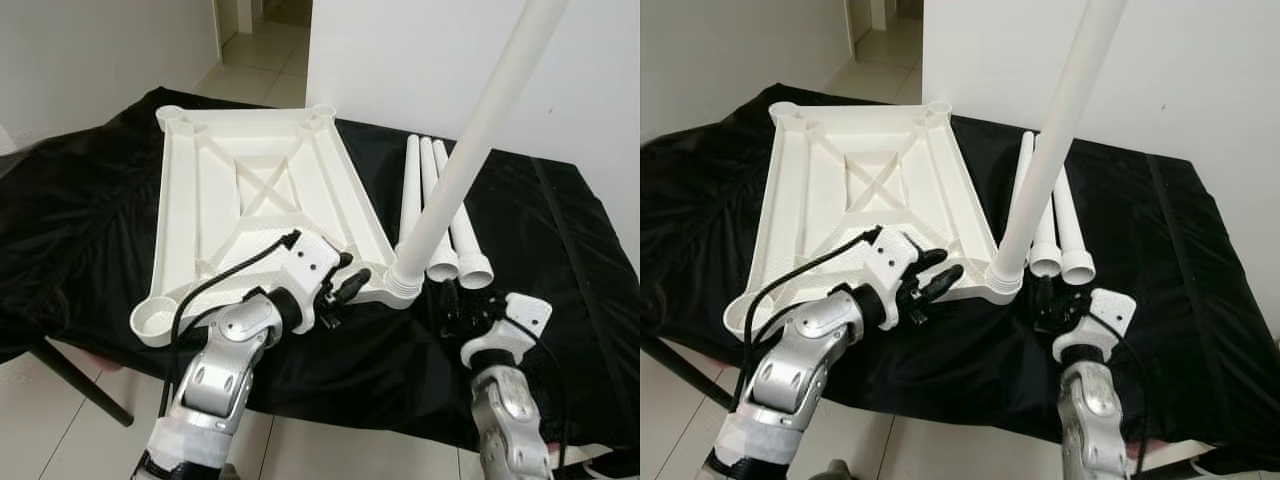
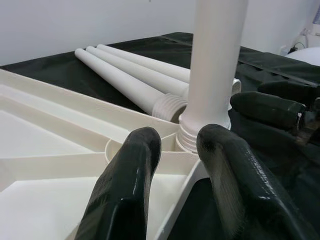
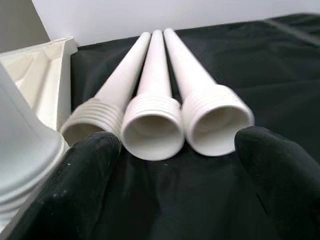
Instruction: Building children table
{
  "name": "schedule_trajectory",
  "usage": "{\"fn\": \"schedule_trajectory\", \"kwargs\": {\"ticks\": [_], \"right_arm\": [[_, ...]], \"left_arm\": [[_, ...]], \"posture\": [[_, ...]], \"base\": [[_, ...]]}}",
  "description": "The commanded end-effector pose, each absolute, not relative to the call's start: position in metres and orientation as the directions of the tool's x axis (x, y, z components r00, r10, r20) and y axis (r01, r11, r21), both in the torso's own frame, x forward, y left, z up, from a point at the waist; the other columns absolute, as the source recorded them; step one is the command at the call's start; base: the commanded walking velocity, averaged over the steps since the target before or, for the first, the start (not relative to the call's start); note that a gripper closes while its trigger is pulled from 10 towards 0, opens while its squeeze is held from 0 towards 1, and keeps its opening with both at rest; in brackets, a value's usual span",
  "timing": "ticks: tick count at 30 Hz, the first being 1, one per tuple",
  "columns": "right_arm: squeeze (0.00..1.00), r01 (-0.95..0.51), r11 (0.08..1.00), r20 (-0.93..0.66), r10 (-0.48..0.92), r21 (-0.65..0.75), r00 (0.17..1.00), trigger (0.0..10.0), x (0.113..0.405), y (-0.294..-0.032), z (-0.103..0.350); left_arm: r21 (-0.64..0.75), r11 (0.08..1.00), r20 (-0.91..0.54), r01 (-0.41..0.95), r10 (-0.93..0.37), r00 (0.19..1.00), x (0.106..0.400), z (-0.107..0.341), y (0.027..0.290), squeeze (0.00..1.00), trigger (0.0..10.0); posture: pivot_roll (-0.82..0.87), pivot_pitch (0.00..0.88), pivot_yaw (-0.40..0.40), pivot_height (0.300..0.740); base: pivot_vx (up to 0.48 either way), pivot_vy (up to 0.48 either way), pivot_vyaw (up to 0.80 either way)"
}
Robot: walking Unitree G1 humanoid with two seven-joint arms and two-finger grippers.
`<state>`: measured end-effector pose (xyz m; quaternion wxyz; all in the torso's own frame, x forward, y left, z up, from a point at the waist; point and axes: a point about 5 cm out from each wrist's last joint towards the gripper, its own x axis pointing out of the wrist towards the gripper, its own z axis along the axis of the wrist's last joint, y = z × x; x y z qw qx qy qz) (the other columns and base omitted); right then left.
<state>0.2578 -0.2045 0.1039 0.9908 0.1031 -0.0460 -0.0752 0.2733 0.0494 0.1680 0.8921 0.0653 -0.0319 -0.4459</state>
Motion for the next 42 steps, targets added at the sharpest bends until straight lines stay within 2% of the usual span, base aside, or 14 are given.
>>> {"fn": "schedule_trajectory", "kwargs": {"ticks": [1, 6, 17, 35, 42], "right_arm": [[0.0, 0.172, 0.95, 0.032, -0.186, 0.261, 0.982, 10.0, 0.26, -0.208, 0.098], [0.0, 0.142, 0.908, 0.035, -0.169, 0.395, 0.985, 10.0, 0.286, -0.204, 0.103], [0.0, 0.138, 0.868, 0.047, -0.182, 0.477, 0.982, 10.0, 0.307, -0.204, 0.109], [0.0, 0.073, 0.783, 0.073, -0.149, 0.618, 0.986, 10.0, 0.289, -0.194, 0.104], [0.0, 0.042, 0.739, 0.07, -0.121, 0.673, 0.99, 10.0, 0.292, -0.188, 0.103]], "left_arm": [[0.145, 0.702, 0.024, 0.697, -0.707, 0.707, 0.28, 0.169, 0.052, 0.0, 10.0], [0.151, 0.702, 0.025, 0.696, -0.707, 0.707, 0.278, 0.169, 0.054, 0.0, 10.0], [0.157, 0.699, 0.02, 0.698, -0.709, 0.705, 0.276, 0.17, 0.056, 0.0, 10.0], [0.157, 0.69, 0.012, 0.707, -0.717, 0.697, 0.272, 0.169, 0.056, 0.0, 10.0], [0.154, 0.688, 0.013, 0.709, -0.719, 0.695, 0.273, 0.169, 0.055, 0.0, 10.0]], "posture": [[0.11, 0.004, -0.055, 0.74], [0.13, 0.007, -0.054, 0.74], [0.15, 0.007, -0.04, 0.74], [0.14, 0.015, -0.034, 0.74], [0.14, 0.017, -0.03, 0.74]], "base": [[0.0, 0.0, 0.0], [0.0, 0.0, 0.0], [0.0, 0.0, 0.0], [0.0, 0.0, 0.0], [0.0, 0.0, 0.0]]}}
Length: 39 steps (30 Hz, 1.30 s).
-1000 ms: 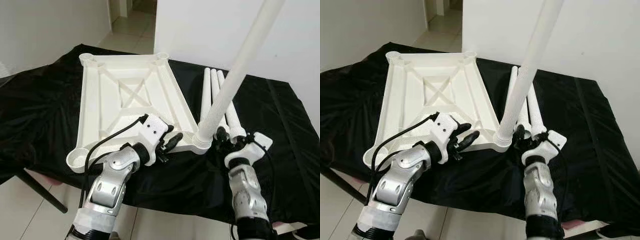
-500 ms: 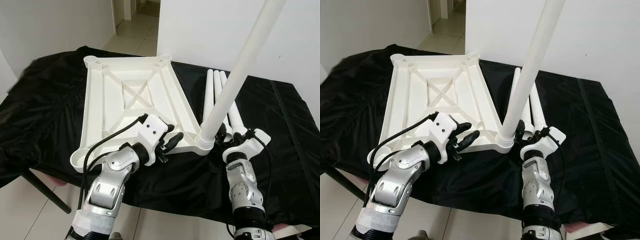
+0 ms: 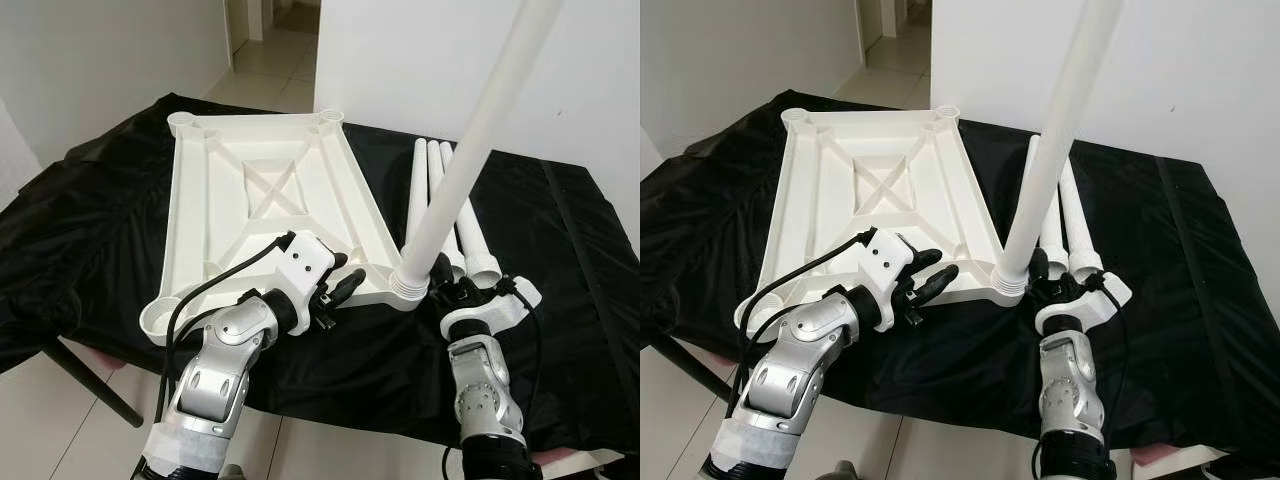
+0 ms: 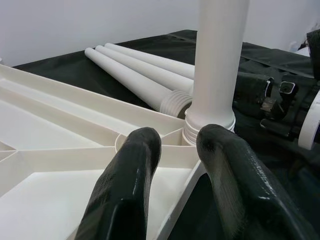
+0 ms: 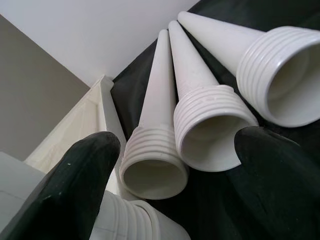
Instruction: Building children table
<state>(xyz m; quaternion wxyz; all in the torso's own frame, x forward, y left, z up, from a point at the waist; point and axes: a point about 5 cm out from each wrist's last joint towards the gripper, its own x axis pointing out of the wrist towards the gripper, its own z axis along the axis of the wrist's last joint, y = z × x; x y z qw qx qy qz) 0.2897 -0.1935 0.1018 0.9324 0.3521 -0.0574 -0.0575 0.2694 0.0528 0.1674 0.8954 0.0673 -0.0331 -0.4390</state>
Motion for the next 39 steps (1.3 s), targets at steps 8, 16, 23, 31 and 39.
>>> {"fn": "schedule_trajectory", "kwargs": {"ticks": [8, 16, 23, 31, 39], "right_arm": [[0.0, 0.028, 0.663, 0.057, -0.106, 0.748, 0.993, 10.0, 0.308, -0.188, 0.102], [0.0, 0.003, 0.608, 0.058, -0.081, 0.794, 0.995, 10.0, 0.319, -0.183, 0.101], [0.0, -0.012, 0.588, 0.068, -0.074, 0.808, 0.995, 10.0, 0.329, -0.182, 0.104], [0.0, -0.037, 0.554, 0.099, -0.083, 0.832, 0.992, 10.0, 0.352, -0.182, 0.118], [0.0, -0.031, 0.538, 0.117, -0.126, 0.842, 0.985, 2.5, 0.363, -0.188, 0.13]], "left_arm": [[0.161, 0.686, 0.008, 0.71, -0.72, 0.694, 0.273, 0.172, 0.057, 0.0, 10.0], [0.163, 0.68, -0.002, 0.715, -0.724, 0.689, 0.268, 0.172, 0.059, 0.0, 10.0], [0.161, 0.676, -0.009, 0.719, -0.728, 0.686, 0.266, 0.173, 0.06, 0.0, 10.0], [0.158, 0.661, -0.026, 0.733, -0.739, 0.673, 0.262, 0.173, 0.059, 0.0, 10.0], [0.157, 0.654, -0.031, 0.74, -0.746, 0.666, 0.26, 0.174, 0.058, 0.0, 10.0]], "posture": [[0.16, 0.024, -0.016, 0.74], [0.18, 0.036, 0.004, 0.74], [0.19, 0.047, 0.017, 0.74], [0.21, 0.062, 0.039, 0.74], [0.21, 0.072, 0.036, 0.74]], "base": [[0.0, 0.0, 0.0], [0.0, 0.0, 0.0], [0.0, 0.0, 0.0], [0.0, 0.0, 0.0], [0.0, 0.0, 0.0]]}}
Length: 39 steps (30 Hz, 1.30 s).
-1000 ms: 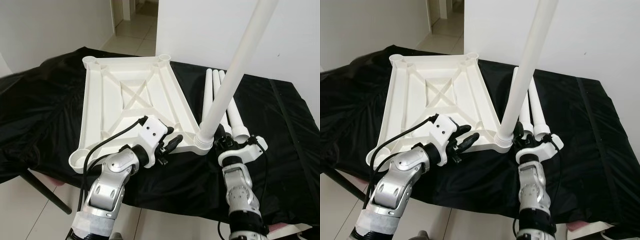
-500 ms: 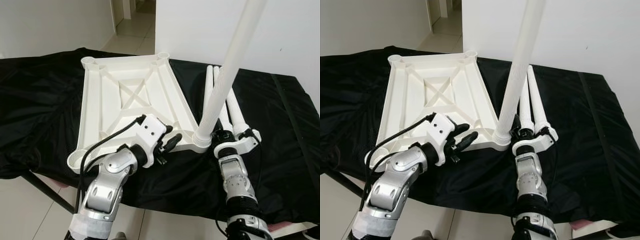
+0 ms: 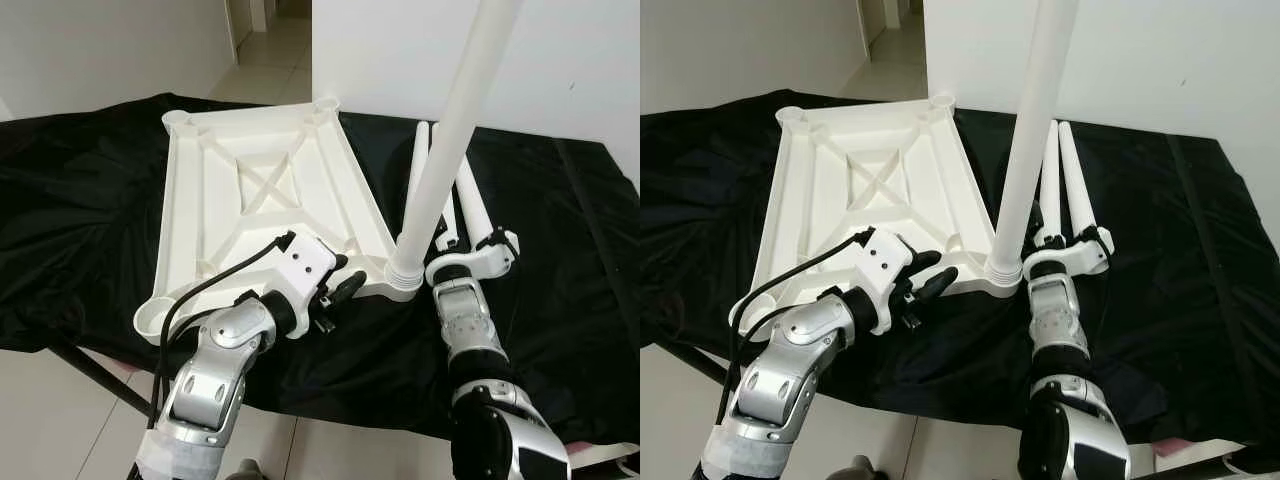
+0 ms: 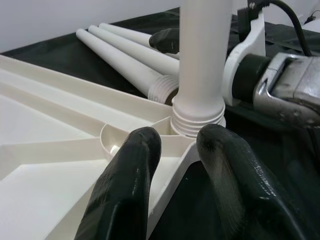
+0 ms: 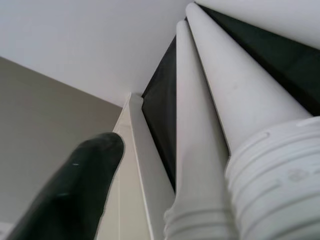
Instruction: Building children table
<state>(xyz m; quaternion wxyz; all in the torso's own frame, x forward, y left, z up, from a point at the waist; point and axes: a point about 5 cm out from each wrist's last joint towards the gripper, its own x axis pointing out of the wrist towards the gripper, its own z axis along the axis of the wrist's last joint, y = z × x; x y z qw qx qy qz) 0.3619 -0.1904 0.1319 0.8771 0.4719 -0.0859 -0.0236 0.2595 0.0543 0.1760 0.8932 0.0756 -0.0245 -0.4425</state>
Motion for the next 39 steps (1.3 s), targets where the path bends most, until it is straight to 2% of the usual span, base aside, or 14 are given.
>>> {"fn": "schedule_trajectory", "kwargs": {"ticks": [1, 8, 23, 24, 25, 26, 31, 35, 38, 39], "right_arm": [[0.0, -0.029, 0.527, 0.118, -0.137, 0.85, 0.984, 0.0, 0.364, -0.189, 0.131], [0.0, -0.042, 0.538, 0.142, -0.146, 0.842, 0.979, 0.0, 0.366, -0.194, 0.132], [0.0, -0.151, 0.659, 0.288, -0.104, 0.737, 0.952, 0.0, 0.365, -0.195, 0.154], [0.0, -0.158, 0.678, 0.301, -0.097, 0.718, 0.949, 4.1, 0.365, -0.196, 0.157], [0.0, -0.163, 0.696, 0.312, -0.093, 0.699, 0.945, 4.1, 0.366, -0.196, 0.161], [0.0, -0.179, 0.731, 0.34, -0.077, 0.659, 0.937, 10.0, 0.367, -0.195, 0.169], [0.0, -0.27, 0.81, 0.464, -0.003, 0.52, 0.886, 10.0, 0.37, -0.186, 0.207], [0.0, -0.289, 0.846, 0.514, 0.02, 0.448, 0.858, 10.0, 0.369, -0.183, 0.221], [0.0, -0.333, 0.884, 0.611, 0.07, 0.328, 0.788, 10.0, 0.363, -0.176, 0.245], [0.0, -0.333, 0.884, 0.611, 0.07, 0.328, 0.788, 10.0, 0.363, -0.176, 0.245]], "left_arm": [[0.156, 0.651, -0.032, 0.743, -0.748, 0.663, 0.259, 0.173, 0.058, 0.0, 10.0], [0.149, 0.638, -0.043, 0.756, -0.759, 0.649, 0.255, 0.169, 0.054, 0.0, 10.0], [0.153, 0.64, -0.025, 0.753, -0.759, 0.651, 0.261, 0.17, 0.05, 0.0, 10.0], [0.152, 0.643, -0.021, 0.75, -0.757, 0.653, 0.263, 0.17, 0.05, 0.0, 10.0], [0.152, 0.647, -0.016, 0.747, -0.755, 0.656, 0.263, 0.171, 0.05, 0.0, 10.0], [0.149, 0.651, -0.01, 0.744, -0.752, 0.659, 0.265, 0.172, 0.05, 0.0, 10.0], [0.139, 0.656, 0.003, 0.742, -0.75, 0.662, 0.268, 0.174, 0.05, 0.0, 10.0], [0.134, 0.656, 0.008, 0.742, -0.75, 0.662, 0.27, 0.175, 0.049, 0.0, 10.0], [0.133, 0.665, 0.01, 0.735, -0.742, 0.67, 0.273, 0.175, 0.051, 0.0, 10.0], [0.133, 0.665, 0.01, 0.735, -0.742, 0.67, 0.273, 0.175, 0.051, 0.0, 10.0]], "posture": [[0.21, 0.072, 0.035, 0.74], [0.21, 0.081, 0.016, 0.74], [0.18, 0.078, -0.003, 0.74], [0.17, 0.07, -0.006, 0.74], [0.17, 0.07, -0.006, 0.74], [0.16, 0.068, -0.007, 0.74], [0.15, 0.057, -0.007, 0.74], [0.15, 0.05, -0.005, 0.74], [0.16, 0.045, 0.001, 0.74], [0.16, 0.045, 0.001, 0.74]], "base": [[0.0, 0.0, 0.0], [0.0, 0.0, 0.0], [0.0, 0.0, 0.0], [0.0, 0.0, 0.0], [0.0, 0.0, 0.0], [0.0, 0.0, 0.0], [0.0, 0.0, 0.0], [0.0, 0.0, 0.0], [0.0, 0.0, 0.0], [0.0, 0.0, 0.0]]}}
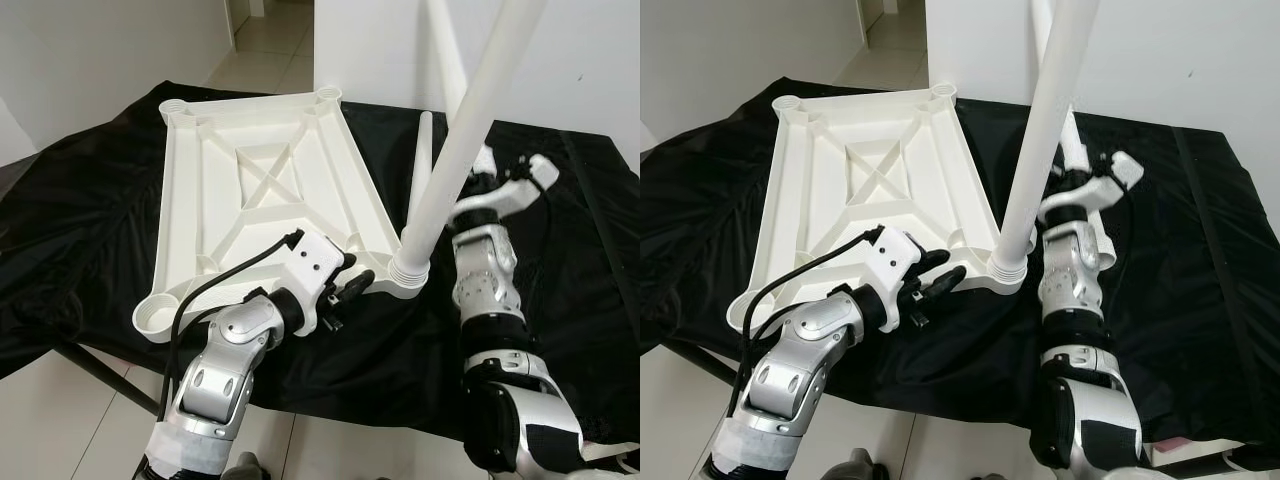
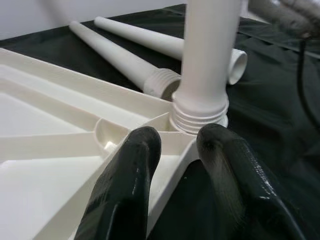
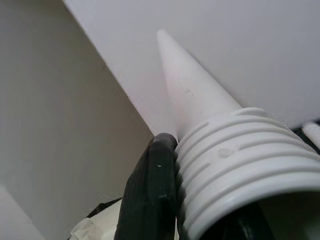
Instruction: Building children table
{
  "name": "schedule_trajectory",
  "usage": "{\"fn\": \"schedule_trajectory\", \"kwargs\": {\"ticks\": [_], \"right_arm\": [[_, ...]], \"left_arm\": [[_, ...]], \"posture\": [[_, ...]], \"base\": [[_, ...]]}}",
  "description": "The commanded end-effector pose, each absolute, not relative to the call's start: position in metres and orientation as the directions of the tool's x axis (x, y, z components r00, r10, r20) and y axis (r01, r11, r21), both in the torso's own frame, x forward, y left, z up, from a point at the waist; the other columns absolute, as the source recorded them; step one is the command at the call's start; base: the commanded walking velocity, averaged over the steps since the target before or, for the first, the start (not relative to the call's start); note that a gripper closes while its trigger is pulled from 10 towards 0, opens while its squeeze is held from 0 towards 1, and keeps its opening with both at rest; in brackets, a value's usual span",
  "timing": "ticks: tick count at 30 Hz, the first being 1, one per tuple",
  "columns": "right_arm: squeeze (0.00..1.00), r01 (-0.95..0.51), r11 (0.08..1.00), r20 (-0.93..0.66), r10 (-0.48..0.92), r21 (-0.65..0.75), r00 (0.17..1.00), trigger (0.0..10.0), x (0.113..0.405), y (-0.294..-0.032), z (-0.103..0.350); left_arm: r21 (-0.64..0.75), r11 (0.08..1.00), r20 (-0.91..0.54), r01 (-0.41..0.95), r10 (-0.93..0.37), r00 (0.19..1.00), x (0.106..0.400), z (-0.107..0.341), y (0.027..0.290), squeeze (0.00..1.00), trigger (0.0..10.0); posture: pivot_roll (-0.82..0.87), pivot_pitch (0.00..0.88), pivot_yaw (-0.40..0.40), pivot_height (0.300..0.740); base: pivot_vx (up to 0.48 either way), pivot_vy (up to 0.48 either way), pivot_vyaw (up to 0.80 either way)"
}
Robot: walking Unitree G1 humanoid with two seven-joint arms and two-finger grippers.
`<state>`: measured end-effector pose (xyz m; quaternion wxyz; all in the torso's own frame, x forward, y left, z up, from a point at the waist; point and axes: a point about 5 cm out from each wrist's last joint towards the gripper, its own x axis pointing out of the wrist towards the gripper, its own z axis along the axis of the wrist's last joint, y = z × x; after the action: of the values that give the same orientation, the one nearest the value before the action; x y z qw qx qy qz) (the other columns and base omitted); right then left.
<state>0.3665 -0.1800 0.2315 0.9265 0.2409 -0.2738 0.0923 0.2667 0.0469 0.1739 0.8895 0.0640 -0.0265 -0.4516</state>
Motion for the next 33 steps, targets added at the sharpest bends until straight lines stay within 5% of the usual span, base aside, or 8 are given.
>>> {"fn": "schedule_trajectory", "kwargs": {"ticks": [1, 12, 33], "right_arm": [[0.0, -0.333, 0.884, 0.611, 0.07, 0.328, 0.788, 10.0, 0.363, -0.176, 0.245], [0.0, -0.431, 0.887, 0.825, 0.117, 0.163, 0.552, 10.0, 0.329, -0.161, 0.311], [0.0, -0.536, 0.84, 0.918, 0.141, 0.087, 0.37, 10.0, 0.292, -0.161, 0.356]], "left_arm": [[0.133, 0.665, 0.01, 0.735, -0.742, 0.67, 0.273, 0.175, 0.051, 0.0, 10.0], [0.136, 0.665, 0.0, 0.735, -0.741, 0.671, 0.278, 0.176, 0.059, 0.0, 10.0], [0.125, 0.638, -0.021, 0.76, -0.764, 0.645, 0.281, 0.177, 0.057, 0.0, 10.0]], "posture": [[0.16, 0.045, 0.001, 0.74], [0.16, 0.023, 0.055, 0.74], [0.16, 0.019, 0.084, 0.74]], "base": [[0.0, 0.0, 0.0], [0.0, 0.0, 0.0], [0.0, 0.0, 0.0]]}}
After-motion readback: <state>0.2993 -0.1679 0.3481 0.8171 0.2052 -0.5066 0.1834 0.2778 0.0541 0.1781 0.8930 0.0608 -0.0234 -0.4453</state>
